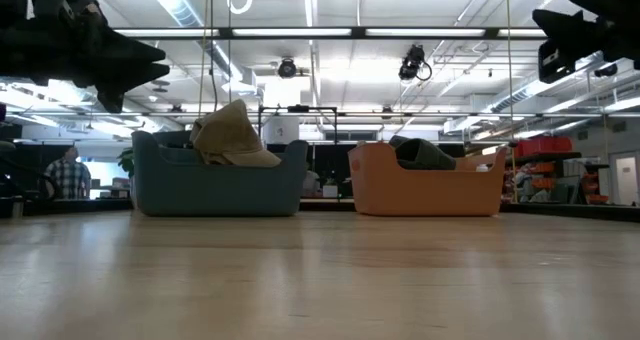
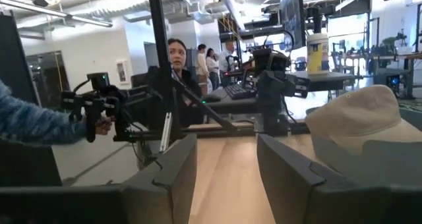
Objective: Pick & Place hat
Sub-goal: Return to Home Position
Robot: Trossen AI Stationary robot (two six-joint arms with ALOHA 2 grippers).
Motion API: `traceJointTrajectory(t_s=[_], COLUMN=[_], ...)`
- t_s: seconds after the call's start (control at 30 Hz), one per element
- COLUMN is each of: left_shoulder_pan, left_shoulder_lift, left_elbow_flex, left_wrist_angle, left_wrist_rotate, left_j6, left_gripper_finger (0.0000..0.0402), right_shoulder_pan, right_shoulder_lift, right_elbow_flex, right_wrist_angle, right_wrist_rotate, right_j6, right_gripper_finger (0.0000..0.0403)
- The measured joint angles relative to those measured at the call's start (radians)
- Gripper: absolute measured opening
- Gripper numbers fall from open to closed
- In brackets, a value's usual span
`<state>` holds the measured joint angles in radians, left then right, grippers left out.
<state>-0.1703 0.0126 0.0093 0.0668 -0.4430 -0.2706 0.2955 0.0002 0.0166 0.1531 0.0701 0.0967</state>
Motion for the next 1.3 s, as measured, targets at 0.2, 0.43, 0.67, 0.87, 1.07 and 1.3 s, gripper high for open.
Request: traceJointTrajectory(t_s=[0.2,0.43,0.67,0.87,1.07,1.3], left_shoulder_pan=[0.000,0.000,0.000,0.000,0.000,0.000], left_shoulder_lift=[0.000,0.000,0.000,0.000,0.000,0.000], left_elbow_flex=[0.000,-0.001,-0.001,-0.001,-0.001,-0.001], left_wrist_angle=[-0.003,0.006,0.011,0.012,0.014,0.015], left_wrist_rotate=[-0.002,-0.005,-0.008,-0.008,-0.007,-0.006], left_j6=[0.000,-0.006,-0.006,-0.007,-0.007,-0.007], left_gripper_finger=[0.0135,0.0135,0.0135,0.0135,0.0135,0.0135], right_shoulder_pan=[0.000,0.000,0.000,0.000,0.000,0.000], right_shoulder_lift=[0.000,0.013,0.013,0.013,0.013,0.013], right_elbow_flex=[0.000,0.001,0.001,0.001,0.002,0.002], right_wrist_angle=[-0.075,-0.142,-0.141,-0.141,-0.141,-0.140], right_wrist_rotate=[0.000,-0.011,-0.011,-0.011,-0.011,-0.010], right_j6=[-0.001,-0.001,-0.001,-0.002,-0.002,-0.002], right_gripper_finger=[0.0162,0.0162,0.0162,0.0162,0.0162,0.0162])
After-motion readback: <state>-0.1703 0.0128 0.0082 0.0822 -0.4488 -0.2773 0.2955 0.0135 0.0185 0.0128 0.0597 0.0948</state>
